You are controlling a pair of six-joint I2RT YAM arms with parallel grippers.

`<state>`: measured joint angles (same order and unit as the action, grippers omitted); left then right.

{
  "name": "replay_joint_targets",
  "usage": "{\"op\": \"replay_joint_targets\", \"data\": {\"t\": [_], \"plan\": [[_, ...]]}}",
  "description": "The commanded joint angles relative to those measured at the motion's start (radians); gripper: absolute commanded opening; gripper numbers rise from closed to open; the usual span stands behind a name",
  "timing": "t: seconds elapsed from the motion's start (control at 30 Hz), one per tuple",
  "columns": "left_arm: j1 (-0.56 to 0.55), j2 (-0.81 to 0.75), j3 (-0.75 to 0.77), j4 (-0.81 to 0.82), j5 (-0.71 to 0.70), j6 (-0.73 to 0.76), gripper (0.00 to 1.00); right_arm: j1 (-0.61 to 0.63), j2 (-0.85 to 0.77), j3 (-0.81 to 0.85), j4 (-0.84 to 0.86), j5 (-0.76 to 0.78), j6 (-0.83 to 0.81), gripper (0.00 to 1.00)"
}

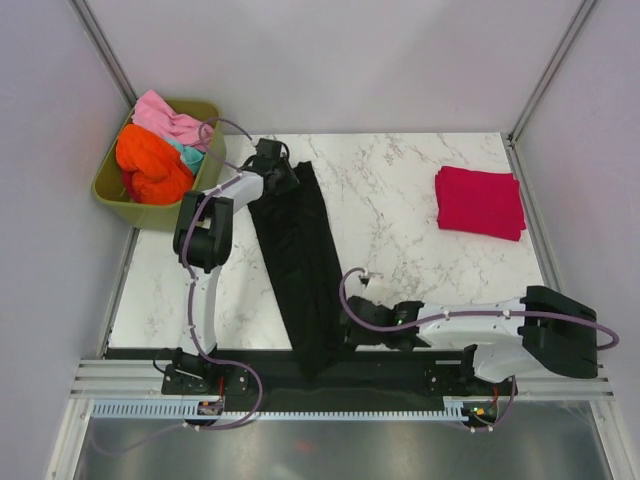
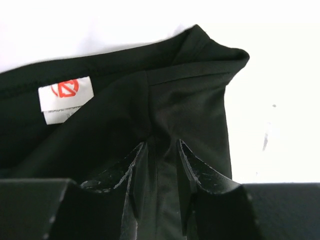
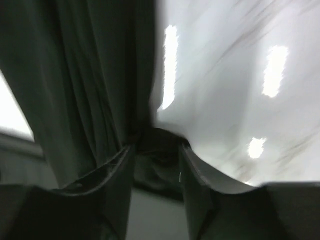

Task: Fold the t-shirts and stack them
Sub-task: Fold the tshirt

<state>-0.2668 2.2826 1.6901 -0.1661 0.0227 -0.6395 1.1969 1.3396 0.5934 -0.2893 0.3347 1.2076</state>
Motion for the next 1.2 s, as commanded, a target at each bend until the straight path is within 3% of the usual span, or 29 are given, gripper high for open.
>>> {"op": "replay_joint_targets", "data": {"t": [0.0, 0.07, 0.13, 0.2, 0.5, 0.63, 0.7, 0.8, 0.87, 1.0, 1.17], "plan": [[-0.066, 0.099, 0.098, -0.073, 0.069, 0.118, 0.37, 0.168, 0.108, 0.155, -0.109, 0.024, 0.144, 0.53], [-0.089, 0.133, 0.184, -0.115, 0.109, 0.132, 0.37, 0.202, 0.167, 0.300, -0.206, 0.082, 0.095, 0.60], [-0.094, 0.163, 0.221, -0.118, 0.141, 0.133, 0.37, 0.193, 0.223, 0.405, -0.310, 0.157, 0.029, 0.75], [-0.094, 0.169, 0.232, -0.118, 0.154, 0.136, 0.38, 0.165, 0.234, 0.433, -0.343, 0.262, -0.008, 0.83], [-0.091, 0.268, 0.410, -0.174, 0.201, 0.132, 0.39, -0.176, 0.112, 0.368, -0.170, 0.256, -0.322, 0.88], [-0.087, 0.275, 0.450, -0.181, 0.206, 0.130, 0.40, -0.365, 0.159, 0.373, -0.013, 0.097, -0.448, 0.87], [-0.086, 0.250, 0.439, -0.177, 0.201, 0.139, 0.44, -0.430, 0.235, 0.401, 0.041, 0.015, -0.489, 0.81], [-0.084, 0.188, 0.382, -0.159, 0.218, 0.147, 0.61, -0.558, 0.349, 0.434, 0.159, -0.152, -0.517, 0.73], [-0.086, 0.141, 0.286, -0.089, 0.232, 0.149, 0.79, -0.644, 0.441, 0.447, 0.281, -0.298, -0.522, 0.68], [-0.083, -0.013, 0.099, 0.019, 0.238, 0.149, 0.82, -0.730, 0.625, 0.554, 0.416, -0.472, -0.500, 0.64], [-0.088, -0.152, -0.067, 0.137, 0.171, 0.166, 0.83, -0.775, 0.846, 0.762, 0.435, -0.565, -0.487, 0.64]]}}
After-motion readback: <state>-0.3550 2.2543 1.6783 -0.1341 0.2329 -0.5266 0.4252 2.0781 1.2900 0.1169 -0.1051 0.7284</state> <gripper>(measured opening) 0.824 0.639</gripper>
